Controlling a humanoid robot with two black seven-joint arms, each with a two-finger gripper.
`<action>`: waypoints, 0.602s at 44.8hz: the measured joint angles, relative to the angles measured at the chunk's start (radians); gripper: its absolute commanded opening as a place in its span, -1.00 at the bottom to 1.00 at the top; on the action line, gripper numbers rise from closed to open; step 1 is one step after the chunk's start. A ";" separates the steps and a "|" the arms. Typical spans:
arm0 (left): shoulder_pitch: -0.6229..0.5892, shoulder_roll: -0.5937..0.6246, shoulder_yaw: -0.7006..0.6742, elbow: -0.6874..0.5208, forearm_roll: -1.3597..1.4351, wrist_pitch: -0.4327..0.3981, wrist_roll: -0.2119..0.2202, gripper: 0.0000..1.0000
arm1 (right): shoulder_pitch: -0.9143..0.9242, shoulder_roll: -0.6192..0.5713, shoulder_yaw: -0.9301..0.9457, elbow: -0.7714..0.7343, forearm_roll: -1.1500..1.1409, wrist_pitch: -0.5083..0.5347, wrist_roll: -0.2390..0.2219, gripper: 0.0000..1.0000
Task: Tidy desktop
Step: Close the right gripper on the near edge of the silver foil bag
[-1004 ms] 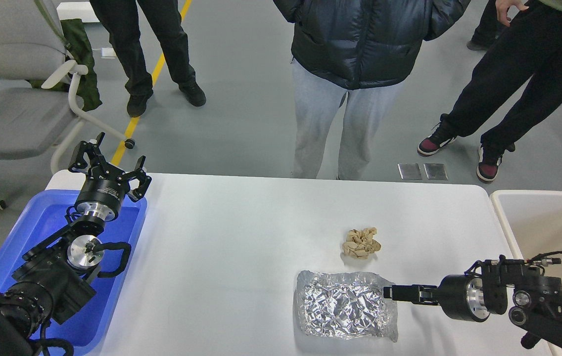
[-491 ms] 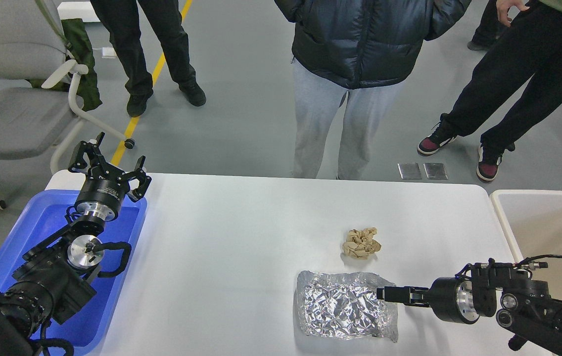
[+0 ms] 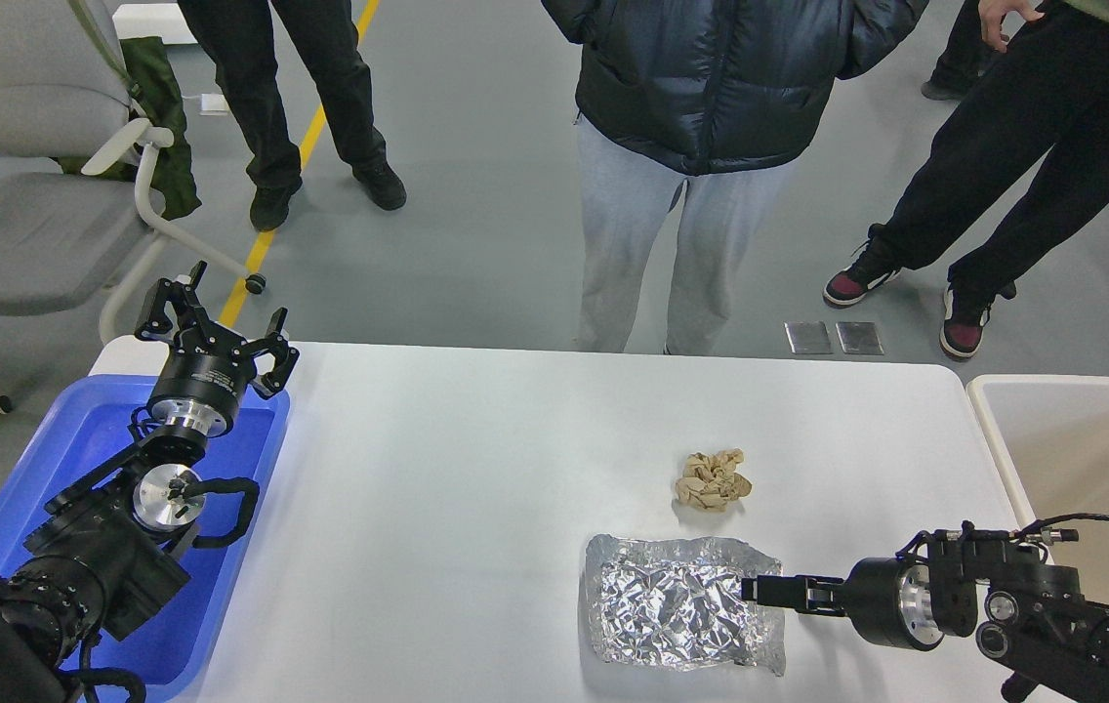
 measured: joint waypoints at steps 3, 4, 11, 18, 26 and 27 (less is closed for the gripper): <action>0.000 0.000 0.000 0.000 0.000 0.000 0.000 1.00 | -0.003 0.005 -0.001 -0.004 0.000 -0.003 0.001 0.84; 0.000 0.000 0.000 0.000 0.000 0.000 0.000 1.00 | -0.003 0.007 -0.001 -0.005 0.000 -0.004 0.001 0.84; 0.000 0.000 0.000 0.000 0.000 0.000 0.000 1.00 | -0.009 0.016 -0.001 -0.012 0.000 -0.009 0.007 0.83; 0.000 0.000 0.000 0.000 0.000 0.000 -0.001 1.00 | -0.015 0.022 -0.002 -0.018 0.000 -0.015 0.011 0.61; 0.000 0.000 0.000 0.000 0.000 0.000 -0.001 1.00 | -0.022 0.029 -0.002 -0.021 0.000 -0.022 0.016 -0.45; 0.000 0.000 0.000 0.000 0.000 0.000 -0.001 1.00 | -0.022 0.031 -0.002 -0.022 0.000 -0.023 0.017 -0.61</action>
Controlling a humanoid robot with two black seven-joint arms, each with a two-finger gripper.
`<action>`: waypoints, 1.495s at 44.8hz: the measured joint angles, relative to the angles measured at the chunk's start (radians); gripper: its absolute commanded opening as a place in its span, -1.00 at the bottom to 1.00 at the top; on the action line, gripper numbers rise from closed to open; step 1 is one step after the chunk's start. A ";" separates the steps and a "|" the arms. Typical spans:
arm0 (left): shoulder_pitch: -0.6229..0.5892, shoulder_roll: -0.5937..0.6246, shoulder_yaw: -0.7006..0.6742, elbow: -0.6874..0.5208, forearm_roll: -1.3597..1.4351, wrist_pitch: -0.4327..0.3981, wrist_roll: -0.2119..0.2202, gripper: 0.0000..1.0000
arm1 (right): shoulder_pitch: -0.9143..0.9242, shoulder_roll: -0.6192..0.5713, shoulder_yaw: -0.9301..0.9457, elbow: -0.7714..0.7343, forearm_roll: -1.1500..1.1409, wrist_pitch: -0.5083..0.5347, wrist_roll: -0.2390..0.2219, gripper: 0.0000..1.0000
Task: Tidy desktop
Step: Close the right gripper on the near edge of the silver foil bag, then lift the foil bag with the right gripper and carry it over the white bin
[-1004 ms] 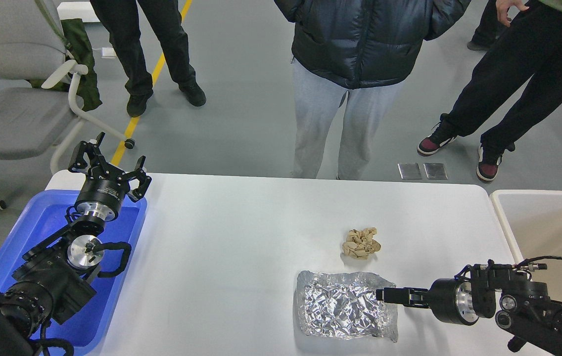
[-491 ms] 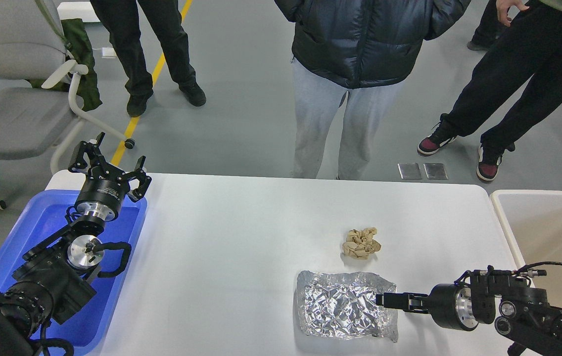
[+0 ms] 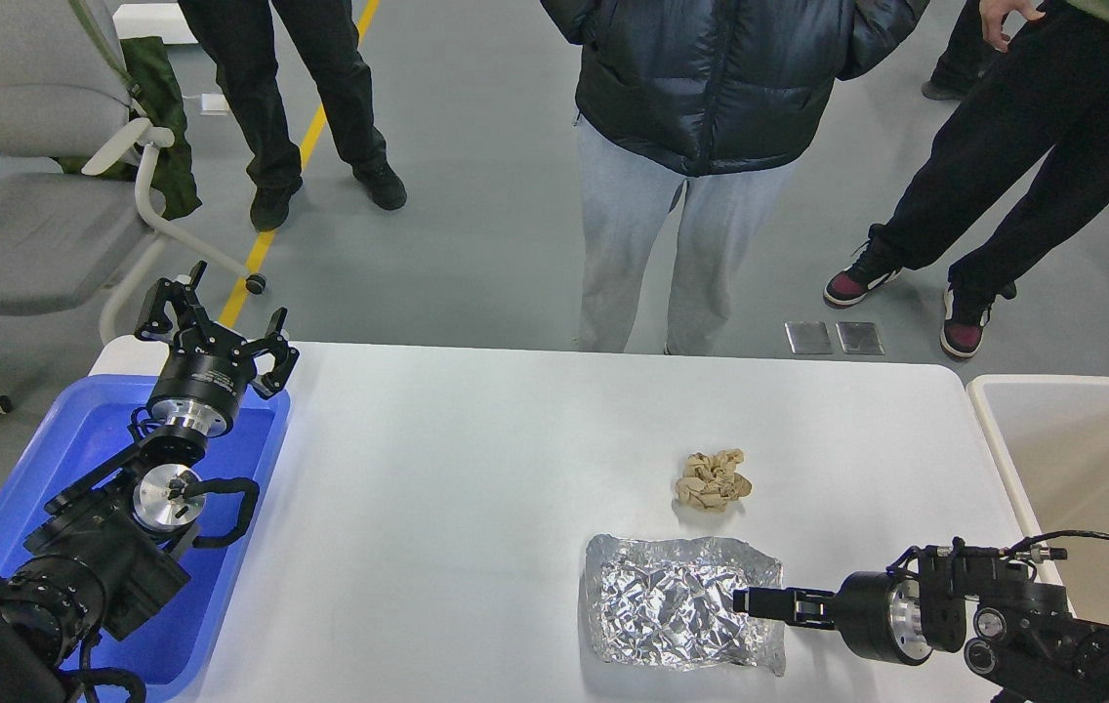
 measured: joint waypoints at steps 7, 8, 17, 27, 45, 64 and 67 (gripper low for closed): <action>0.000 0.000 0.000 0.000 0.000 0.000 0.000 1.00 | -0.003 0.010 -0.001 -0.007 -0.007 -0.003 0.002 -1.00; 0.000 0.000 0.000 0.000 0.000 0.000 0.000 1.00 | -0.003 0.011 -0.002 -0.008 -0.009 -0.003 0.002 -1.00; 0.000 0.000 0.000 0.000 0.000 0.000 0.001 1.00 | -0.009 0.017 -0.002 -0.012 -0.019 -0.007 0.003 -1.00; 0.000 0.000 0.000 0.000 0.000 0.000 0.001 1.00 | -0.010 0.018 -0.002 -0.014 -0.022 -0.025 0.015 -1.00; 0.000 0.000 0.000 0.000 0.000 0.000 0.001 1.00 | -0.010 -0.011 -0.002 -0.003 -0.019 -0.039 0.033 -1.00; 0.000 0.000 0.000 -0.001 0.000 0.000 0.001 1.00 | 0.051 -0.206 -0.003 0.147 0.040 0.005 0.039 -1.00; 0.000 0.000 0.000 -0.001 0.000 0.000 0.001 1.00 | 0.074 -0.260 -0.003 0.187 0.059 0.023 0.039 -1.00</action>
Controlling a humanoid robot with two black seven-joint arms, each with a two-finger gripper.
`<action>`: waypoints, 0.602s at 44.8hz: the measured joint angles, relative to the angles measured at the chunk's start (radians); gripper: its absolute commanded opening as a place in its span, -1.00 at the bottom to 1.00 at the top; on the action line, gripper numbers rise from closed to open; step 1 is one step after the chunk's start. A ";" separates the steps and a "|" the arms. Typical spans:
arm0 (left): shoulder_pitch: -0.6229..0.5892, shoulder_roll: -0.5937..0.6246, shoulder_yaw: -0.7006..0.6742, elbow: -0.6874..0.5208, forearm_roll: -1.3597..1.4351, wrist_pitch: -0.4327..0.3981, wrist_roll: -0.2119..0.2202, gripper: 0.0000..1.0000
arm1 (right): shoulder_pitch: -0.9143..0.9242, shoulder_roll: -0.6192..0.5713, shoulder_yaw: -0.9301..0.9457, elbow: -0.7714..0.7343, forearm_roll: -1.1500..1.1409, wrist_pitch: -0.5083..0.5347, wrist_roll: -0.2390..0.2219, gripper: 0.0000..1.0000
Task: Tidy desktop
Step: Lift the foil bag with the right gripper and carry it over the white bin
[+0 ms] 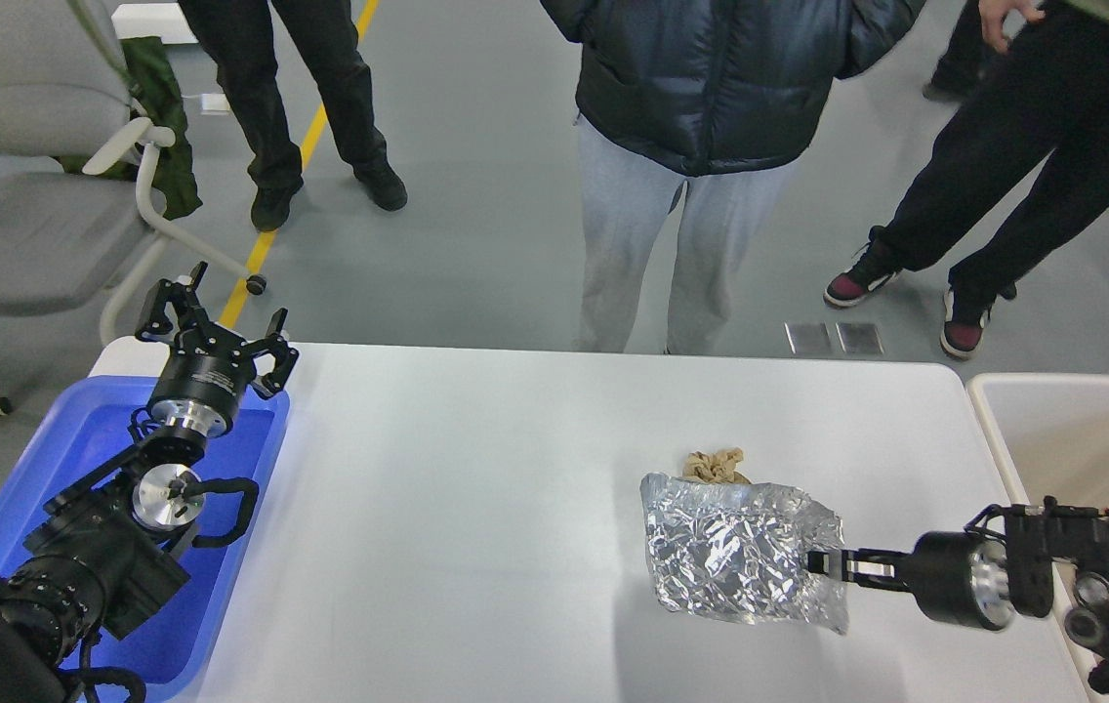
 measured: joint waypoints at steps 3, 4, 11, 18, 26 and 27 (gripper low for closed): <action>0.000 0.000 0.000 0.000 0.000 0.000 0.000 1.00 | 0.025 -0.055 0.000 0.039 0.018 0.019 0.000 -1.00; 0.000 0.000 0.000 0.000 0.000 0.000 0.000 1.00 | 0.033 -0.072 0.000 0.052 0.024 0.025 0.000 -1.00; 0.000 0.000 0.000 0.000 0.000 0.000 0.000 1.00 | 0.093 -0.194 0.000 0.134 0.061 0.072 -0.004 -1.00; 0.000 0.000 0.000 0.000 0.000 0.000 0.000 1.00 | 0.162 -0.299 0.002 0.195 0.082 0.130 -0.007 -1.00; 0.000 0.000 0.000 0.000 0.000 0.000 0.000 1.00 | 0.238 -0.378 0.003 0.230 0.099 0.194 -0.010 -1.00; 0.000 0.000 0.000 0.000 0.000 0.000 0.000 1.00 | 0.248 -0.388 0.003 0.234 0.100 0.202 -0.010 -1.00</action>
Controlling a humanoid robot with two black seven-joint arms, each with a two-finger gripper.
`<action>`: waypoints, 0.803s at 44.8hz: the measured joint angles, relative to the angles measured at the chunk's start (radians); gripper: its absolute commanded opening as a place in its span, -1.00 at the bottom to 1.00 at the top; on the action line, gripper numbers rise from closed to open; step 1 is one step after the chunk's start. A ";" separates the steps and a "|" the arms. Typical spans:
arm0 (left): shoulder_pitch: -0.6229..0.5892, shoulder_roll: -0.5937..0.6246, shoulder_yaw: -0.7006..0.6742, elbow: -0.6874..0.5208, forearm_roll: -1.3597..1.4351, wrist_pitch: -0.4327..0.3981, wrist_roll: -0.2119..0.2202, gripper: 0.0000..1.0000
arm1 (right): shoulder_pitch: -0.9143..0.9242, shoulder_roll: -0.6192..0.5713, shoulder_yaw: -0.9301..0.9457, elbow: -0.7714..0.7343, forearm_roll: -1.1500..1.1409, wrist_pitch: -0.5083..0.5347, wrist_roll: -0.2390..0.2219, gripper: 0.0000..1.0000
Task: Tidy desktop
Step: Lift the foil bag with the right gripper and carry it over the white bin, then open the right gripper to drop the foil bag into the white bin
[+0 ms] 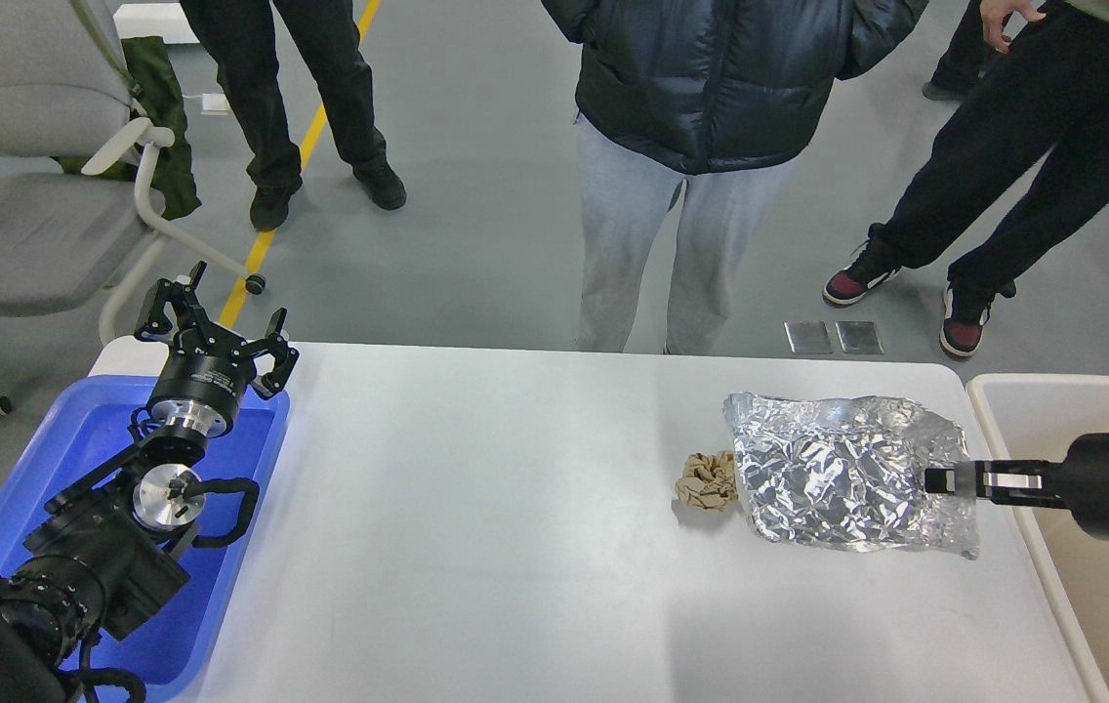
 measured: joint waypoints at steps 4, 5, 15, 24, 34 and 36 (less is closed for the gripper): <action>0.000 0.000 0.000 0.000 0.000 0.000 0.000 1.00 | 0.030 -0.028 0.000 0.006 0.004 0.023 -0.001 -1.00; 0.000 0.000 0.000 0.000 0.000 0.000 0.000 1.00 | 0.035 -0.033 0.000 0.006 0.005 0.027 -0.001 -1.00; 0.000 0.000 0.000 0.000 0.000 0.000 0.000 1.00 | 0.075 -0.076 0.000 -0.041 0.004 0.052 -0.001 -1.00; 0.000 0.000 0.000 0.000 0.000 0.000 -0.001 1.00 | 0.083 -0.061 0.001 -0.236 0.002 0.048 0.004 -1.00; 0.000 0.000 0.000 0.000 0.000 0.000 -0.001 1.00 | 0.053 0.026 0.000 -0.543 0.038 -0.014 0.008 -1.00; 0.000 0.000 0.000 0.000 0.000 0.000 -0.001 1.00 | 0.041 0.046 0.000 -0.595 0.055 -0.029 0.009 -1.00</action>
